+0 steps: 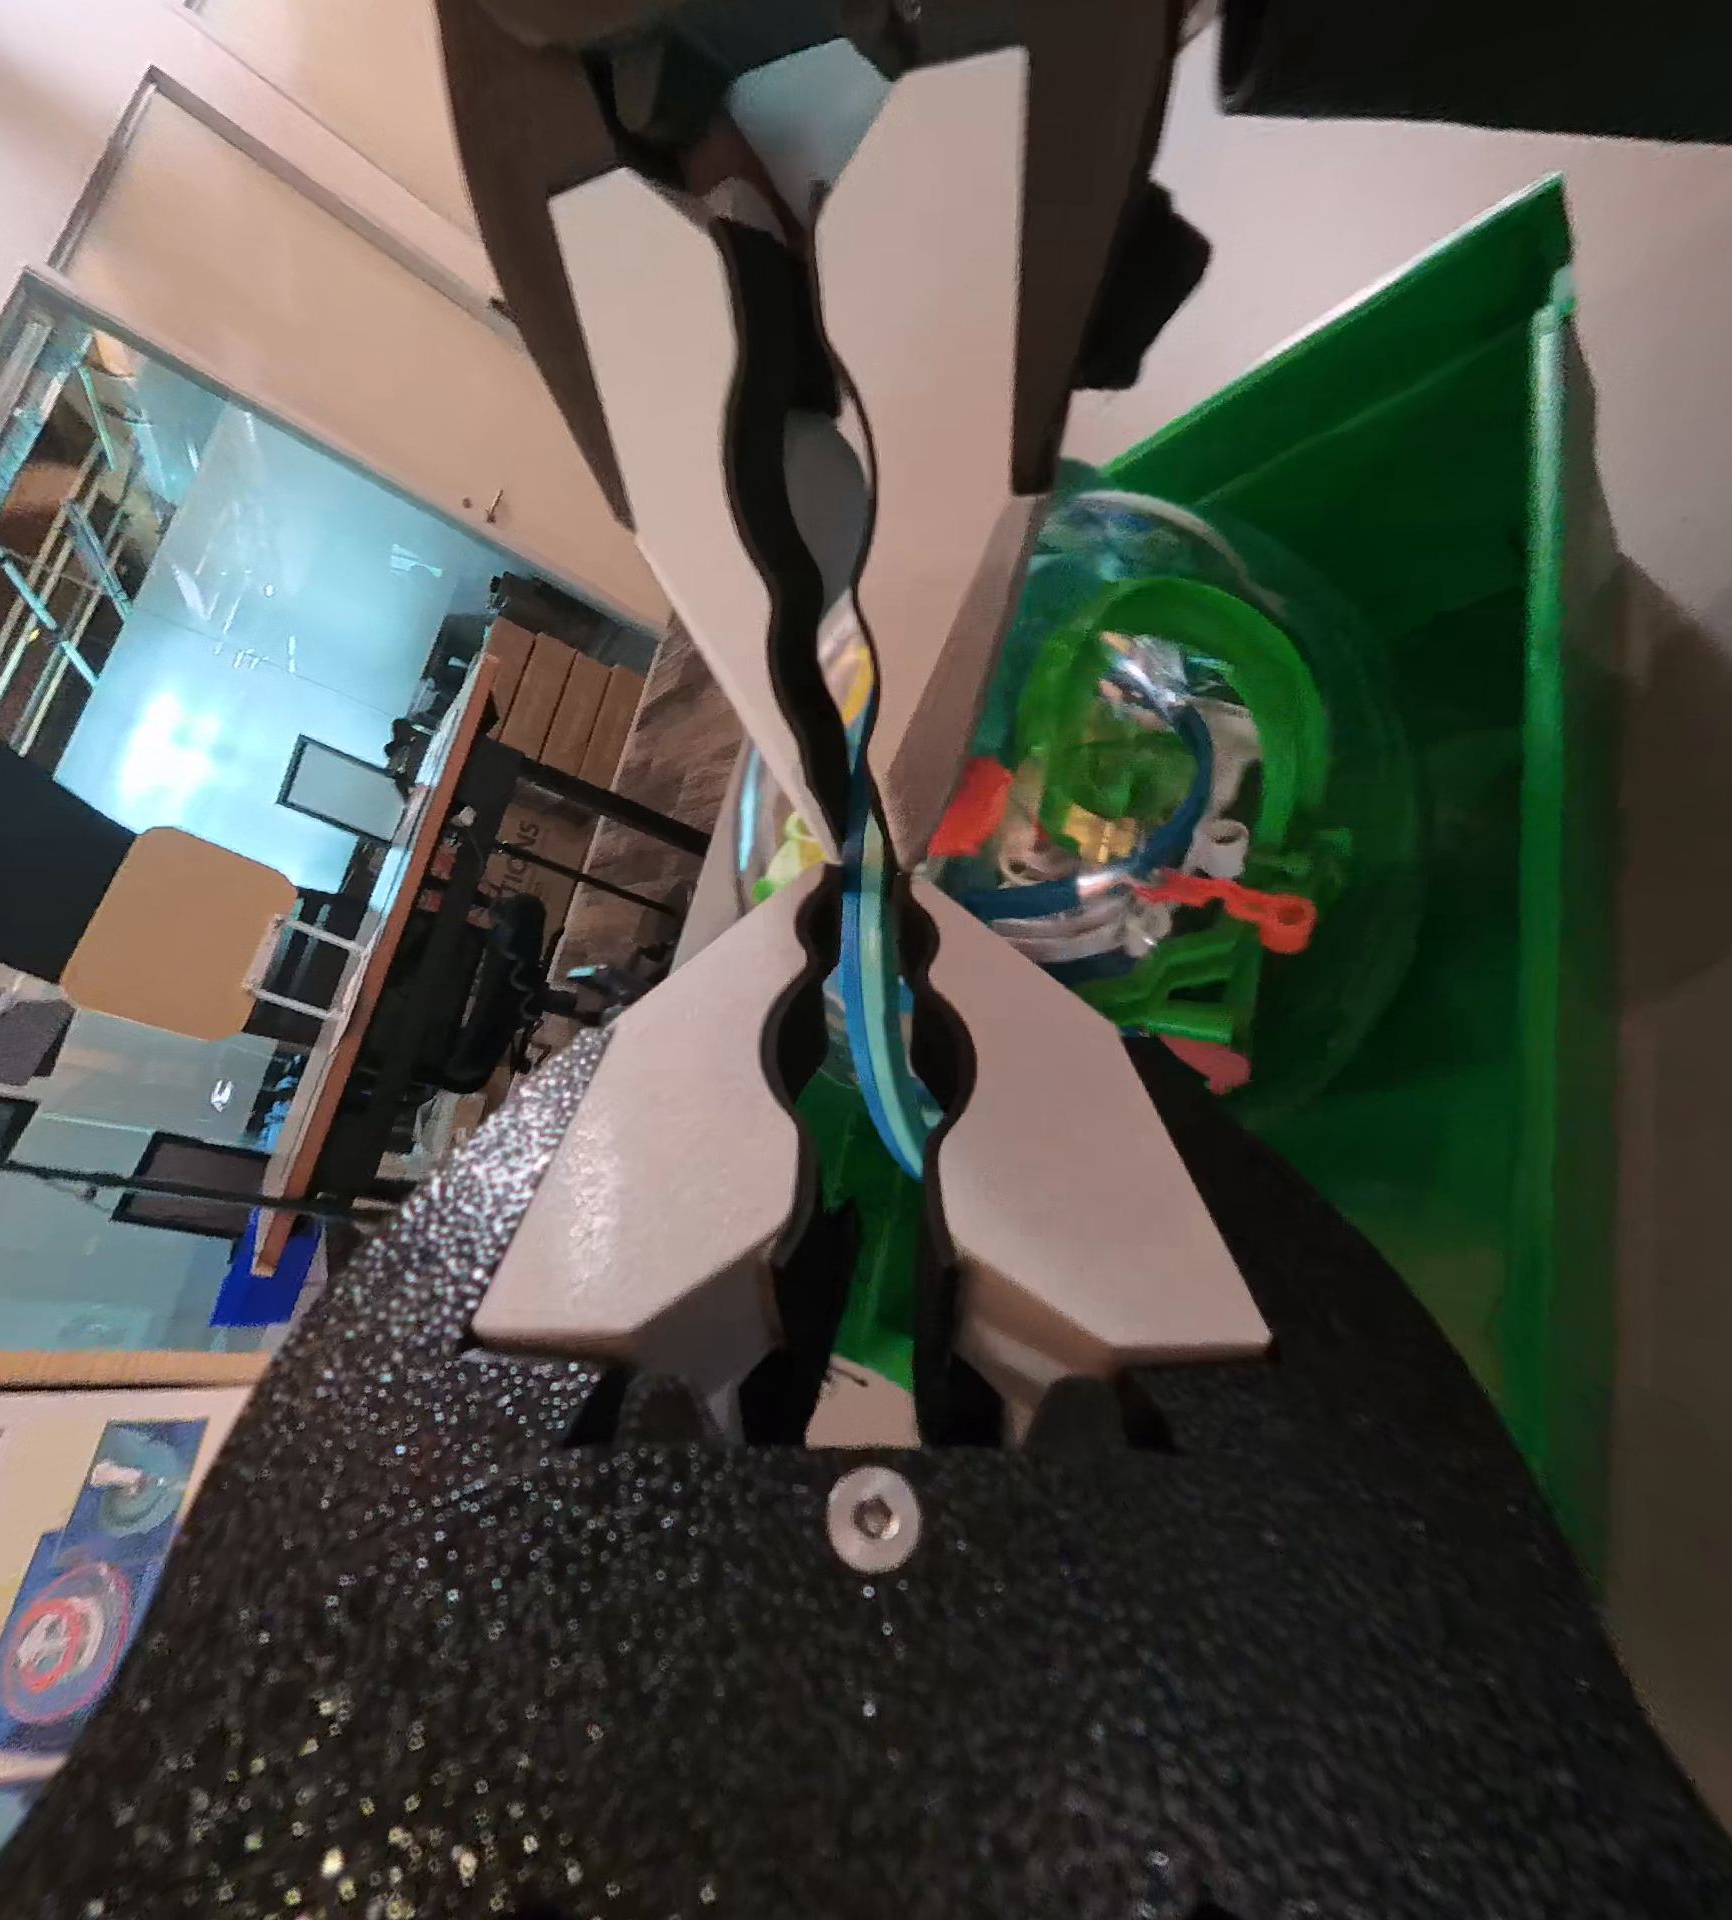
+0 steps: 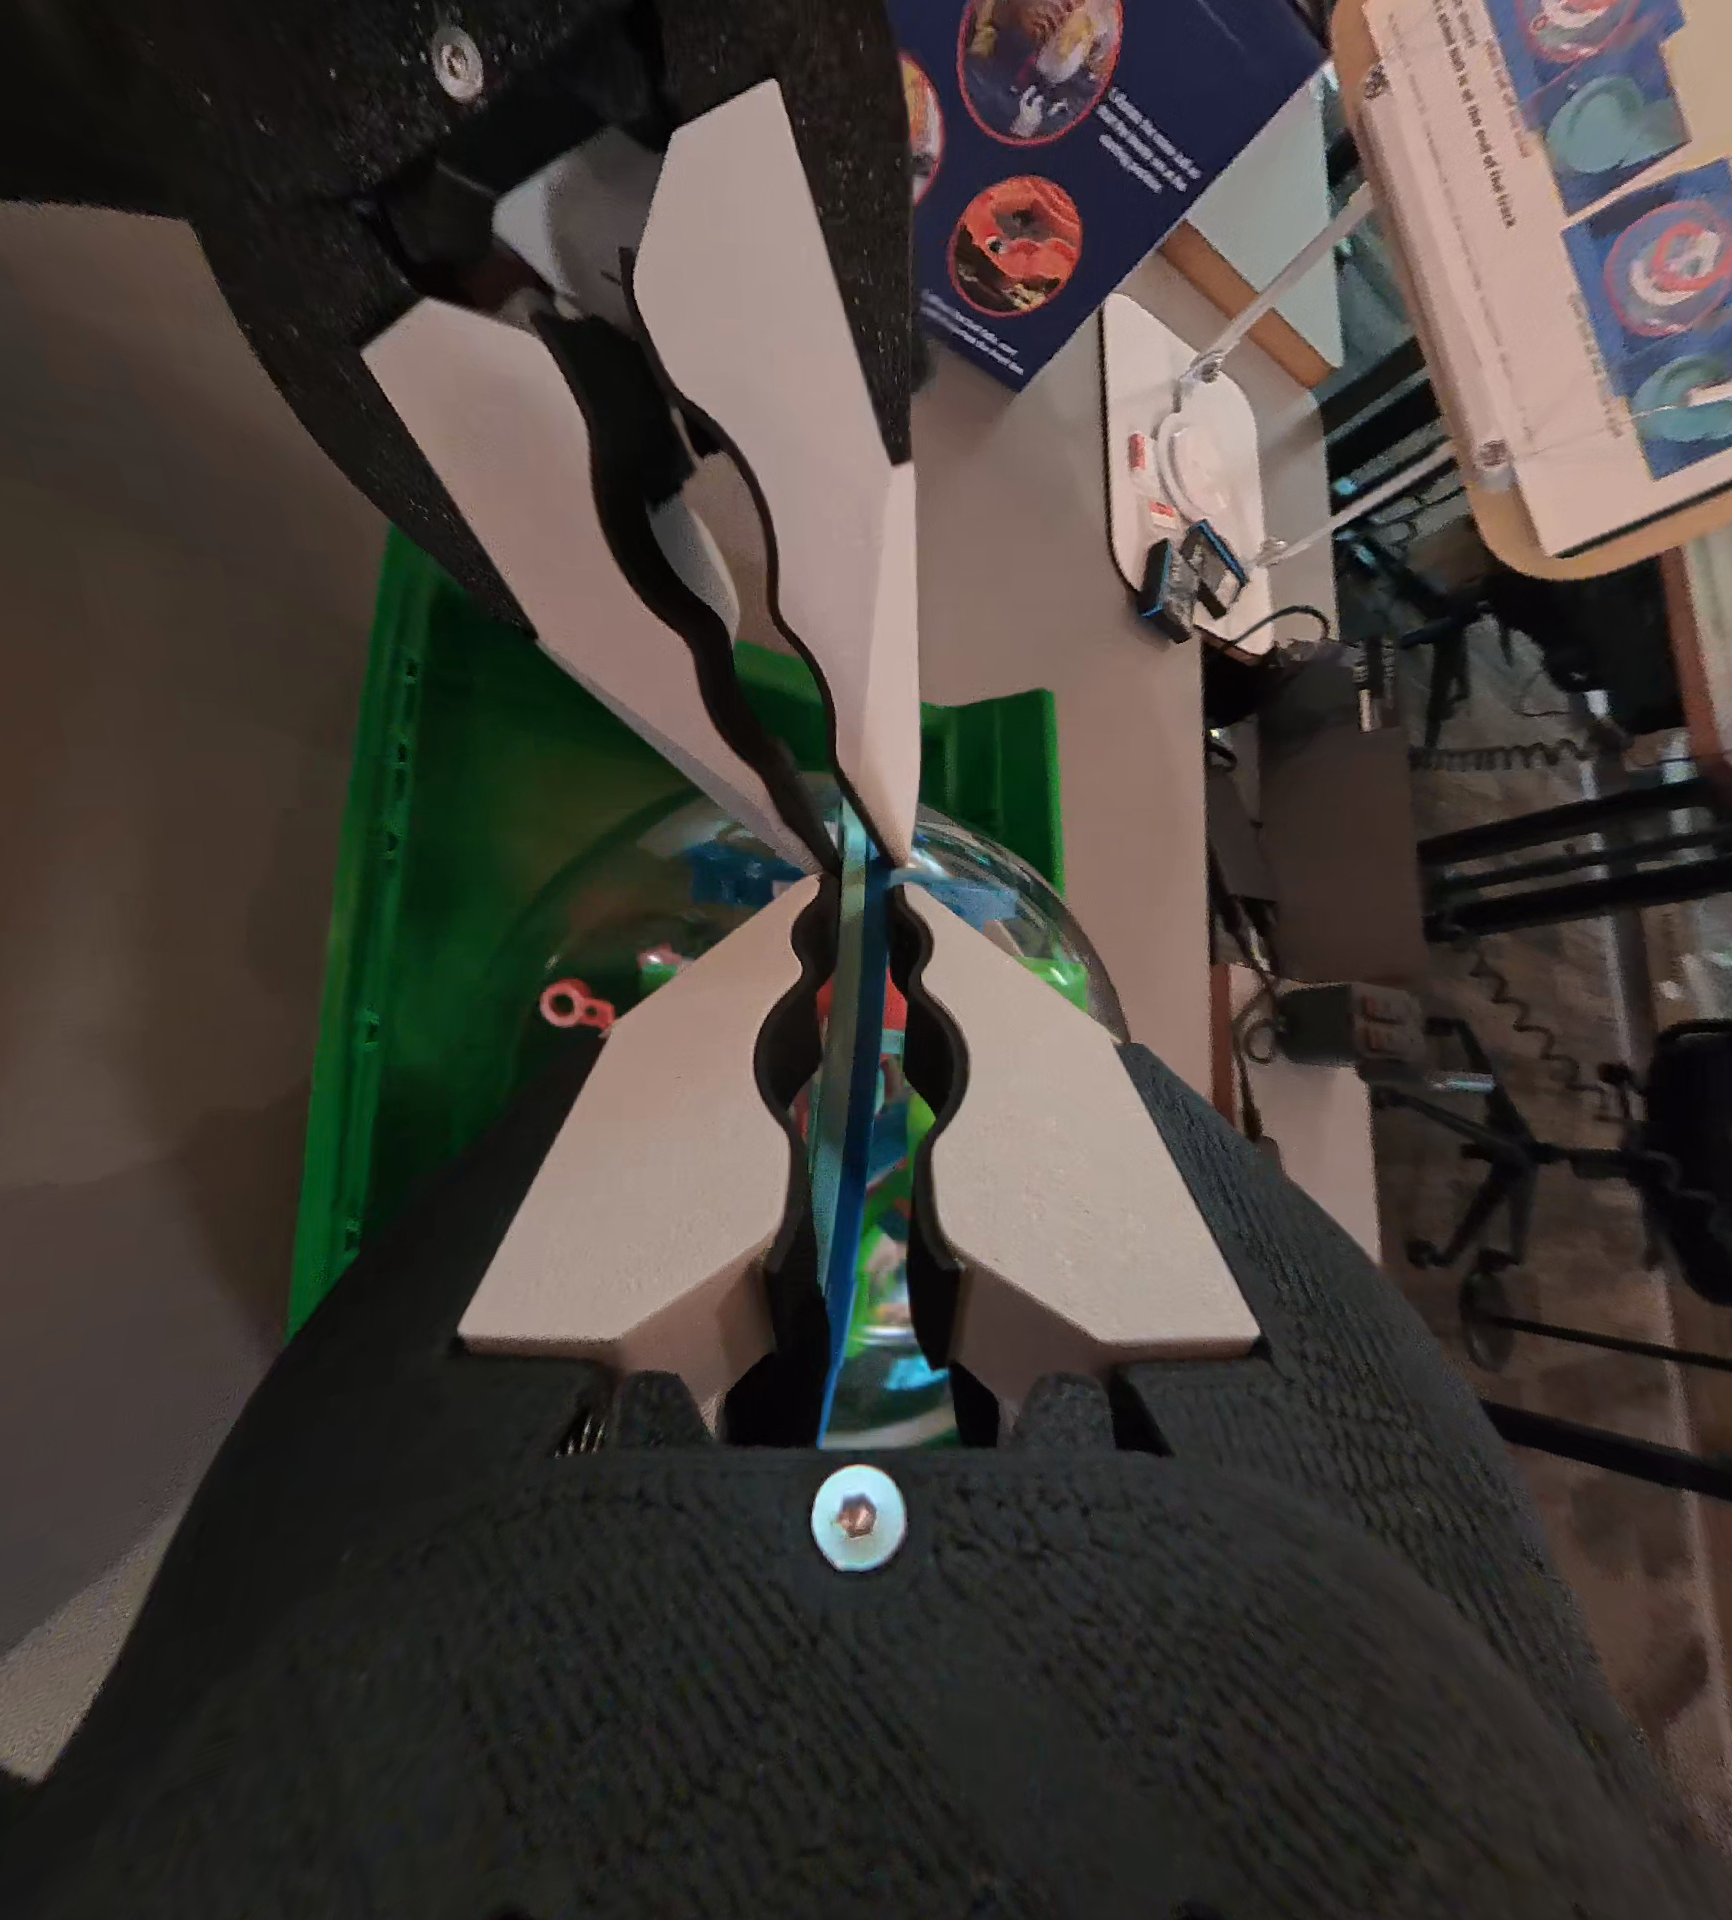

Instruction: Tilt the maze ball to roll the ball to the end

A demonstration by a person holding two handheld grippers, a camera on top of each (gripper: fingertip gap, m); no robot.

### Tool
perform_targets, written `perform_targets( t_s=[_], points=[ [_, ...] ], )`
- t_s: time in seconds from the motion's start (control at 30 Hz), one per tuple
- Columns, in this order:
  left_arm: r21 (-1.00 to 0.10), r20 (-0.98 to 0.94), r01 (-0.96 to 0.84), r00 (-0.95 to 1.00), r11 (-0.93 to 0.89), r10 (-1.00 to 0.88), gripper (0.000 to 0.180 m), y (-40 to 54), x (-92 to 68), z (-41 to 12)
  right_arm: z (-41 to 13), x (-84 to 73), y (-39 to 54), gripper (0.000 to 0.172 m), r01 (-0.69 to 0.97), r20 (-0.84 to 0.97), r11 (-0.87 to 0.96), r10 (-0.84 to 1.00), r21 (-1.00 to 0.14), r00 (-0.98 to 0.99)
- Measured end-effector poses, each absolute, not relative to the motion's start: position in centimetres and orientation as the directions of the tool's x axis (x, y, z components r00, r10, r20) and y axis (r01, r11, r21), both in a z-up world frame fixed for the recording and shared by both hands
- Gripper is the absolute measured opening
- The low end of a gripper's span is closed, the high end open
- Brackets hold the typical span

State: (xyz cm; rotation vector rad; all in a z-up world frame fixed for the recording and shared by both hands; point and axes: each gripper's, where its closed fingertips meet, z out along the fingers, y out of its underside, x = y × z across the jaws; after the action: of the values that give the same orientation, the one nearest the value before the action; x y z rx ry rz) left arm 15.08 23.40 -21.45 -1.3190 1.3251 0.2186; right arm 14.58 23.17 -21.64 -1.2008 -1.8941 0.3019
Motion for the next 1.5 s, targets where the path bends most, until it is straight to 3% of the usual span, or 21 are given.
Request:
perform_targets(
  t_s=[0.03, 0.13, 0.23, 0.43, 0.53, 0.77, 1.07, 1.2, 1.23, 1.37, 1.43, 1.5],
  points=[
    [-0.575, -0.771, -0.747, 0.359, 0.333, -0.525, 0.008, 23.5, 14.9, -21.1, -21.4, 14.5, 23.3, 0.008, 0.626, 0.545, 0.516, 0.821, -0.585, -0.168],
    [-0.642, -0.737, -0.685, 0.431, 0.343, -0.52, 0.0, 23.2, 14.7, -20.2, -20.8, 14.4, 23.6, 0.008, 0.603, 0.559, 0.524, 0.816, -0.601, -0.151],
    [-0.791, -0.609, -0.528, 0.622, 0.31, -0.493, 0.003, 23.0, 13.0, -18.2, -20.5, 15.3, 24.1, 0.008, 0.592, 0.543, 0.505, 0.829, -0.628, -0.132],
    [-0.93, -0.338, -0.353, 0.719, 0.1, -0.607, 0.075, 22.8, 11.3, -21.1, -20.0, 17.1, 25.6, 0.008, 0.577, 0.51, 0.446, 0.858, -0.684, -0.059],
    [-0.931, -0.275, -0.366, 0.711, -0.007, -0.647, 0.101, 23.4, 11.6, -23.5, -19.8, 18.0, 26.3, 0.008, 0.566, 0.489, 0.415, 0.872, -0.713, -0.024],
    [-0.879, -0.25, -0.468, 0.62, -0.095, -0.744, 0.13, 25.6, 13.5, -26.7, -19.8, 19.7, 27.2, 0.008, 0.53, 0.436, 0.361, 0.9, -0.767, 0.018],
    [-0.81, -0.207, -0.582, 0.393, -0.068, -0.896, 0.154, 27.6, 15.7, -28.8, -20.1, 21.7, 25.8, 0.008, 0.419, 0.309, 0.304, 0.949, -0.856, -0.058],
    [-0.809, -0.134, -0.584, 0.292, -0.065, -0.947, 0.157, 27.0, 17.0, -30.2, -20.3, 21.8, 24.6, 0.008, 0.402, 0.258, 0.277, 0.961, -0.873, -0.101],
    [-0.817, -0.12, -0.573, 0.277, -0.063, -0.953, 0.156, 26.9, 17.2, -30.3, -20.1, 21.9, 24.7, 0.013, 0.402, 0.26, 0.269, 0.962, -0.875, -0.078],
    [-0.816, -0.13, -0.577, 0.238, -0.032, -0.963, 0.153, 27.0, 17.2, -31.5, -20.1, 23.6, 26.5, 0.108, 0.445, 0.261, 0.191, 0.96, -0.875, 0.101],
    [-0.809, -0.11, -0.587, 0.212, -0.037, -0.971, 0.153, 26.9, 17.4, -32.4, -22.0, 24.9, 27.5, 0.128, 0.547, 0.251, 0.13, 0.956, -0.827, 0.153],
    [-0.816, -0.099, -0.578, 0.196, -0.034, -0.976, 0.152, 27.0, 17.5, -32.6, -24.6, 25.8, 28.1, 0.137, 0.662, 0.237, 0.073, 0.958, -0.746, 0.162]
  ],
)
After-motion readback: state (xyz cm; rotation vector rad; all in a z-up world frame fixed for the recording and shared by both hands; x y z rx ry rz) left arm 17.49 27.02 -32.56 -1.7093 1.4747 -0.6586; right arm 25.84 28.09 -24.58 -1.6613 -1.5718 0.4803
